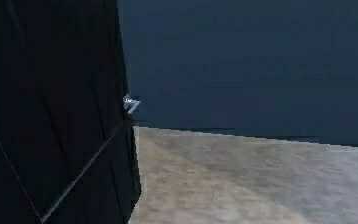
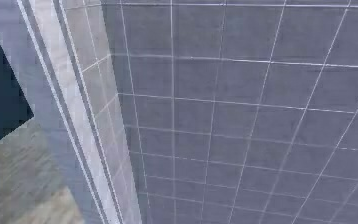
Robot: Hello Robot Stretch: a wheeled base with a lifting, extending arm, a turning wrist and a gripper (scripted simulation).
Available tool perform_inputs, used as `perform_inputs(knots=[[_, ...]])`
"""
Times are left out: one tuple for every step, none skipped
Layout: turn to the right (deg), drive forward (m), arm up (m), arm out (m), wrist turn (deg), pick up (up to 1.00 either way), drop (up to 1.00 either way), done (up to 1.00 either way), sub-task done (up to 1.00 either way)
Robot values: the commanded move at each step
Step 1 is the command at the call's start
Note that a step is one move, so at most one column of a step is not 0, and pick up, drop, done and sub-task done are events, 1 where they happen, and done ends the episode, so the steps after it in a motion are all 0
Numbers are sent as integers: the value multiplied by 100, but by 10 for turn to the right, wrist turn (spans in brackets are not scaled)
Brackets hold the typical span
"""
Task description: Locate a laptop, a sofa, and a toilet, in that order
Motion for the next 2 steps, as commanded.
perform_inputs(knots=[[270,0,0,0,0,0,0,0,0],[0,65,0,0,0,0,0,0,0]])
